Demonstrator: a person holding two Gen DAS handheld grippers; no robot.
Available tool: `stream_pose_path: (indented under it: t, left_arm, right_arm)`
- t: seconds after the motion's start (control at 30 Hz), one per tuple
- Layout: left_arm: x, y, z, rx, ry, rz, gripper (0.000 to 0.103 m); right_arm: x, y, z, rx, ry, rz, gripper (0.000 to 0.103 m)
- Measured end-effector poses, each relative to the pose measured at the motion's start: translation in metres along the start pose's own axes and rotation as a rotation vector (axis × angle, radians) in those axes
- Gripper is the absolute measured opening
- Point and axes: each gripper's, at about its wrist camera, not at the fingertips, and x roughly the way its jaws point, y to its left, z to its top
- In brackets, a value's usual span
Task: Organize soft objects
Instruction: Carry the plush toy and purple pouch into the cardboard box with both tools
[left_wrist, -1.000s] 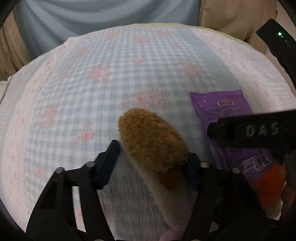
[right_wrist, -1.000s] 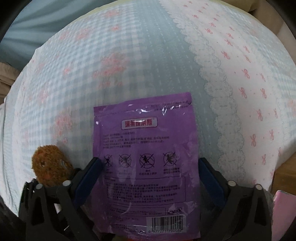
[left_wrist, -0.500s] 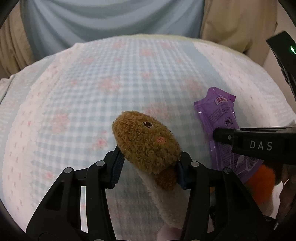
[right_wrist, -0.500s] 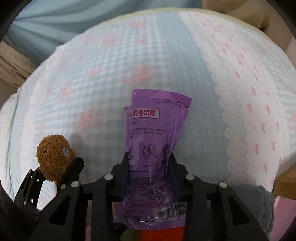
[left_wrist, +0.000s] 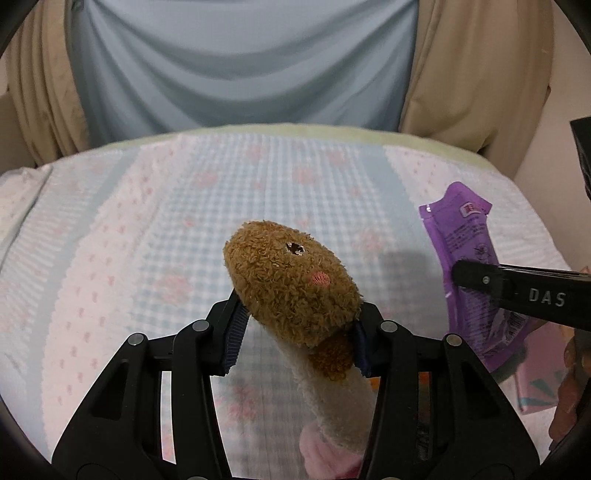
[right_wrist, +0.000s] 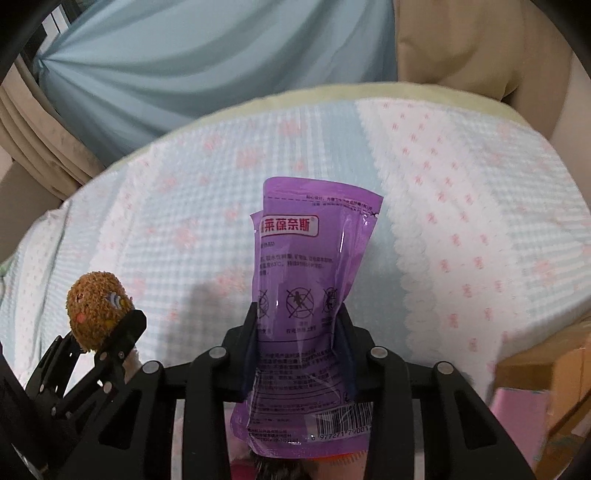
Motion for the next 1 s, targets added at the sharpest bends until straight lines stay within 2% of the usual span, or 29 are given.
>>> stream_pose_path:
  t: [0.2,0.47,0.7,1.0]
  left_arm:
    - [-0.068,-0.017,0.029,-0.008,-0.039,0.006,0.044]
    - [-0.155,-0.060,0.062,-0.025,-0.081,0.012,0.044]
    - [-0.221,-0.142,0.072,-0.037,-0.094,-0.019,0.044]
    - [-0.248,-0.271,0.055,-0.010,-0.077,-0.090,0.044]
  right_arm:
    - [-0.065,-0.007,0.005,0.017,-0.041,0.024,0.034]
    - [-0.180,-0.037,0.003,0.032,-0.105,0.049,0.034]
    - [-0.269,-0.093,-0.010,0.038,-0.151,0.028,0.034]
    - [-0.337,-0.195,-0.033,0.048,-0.159,-0.029,0.034]
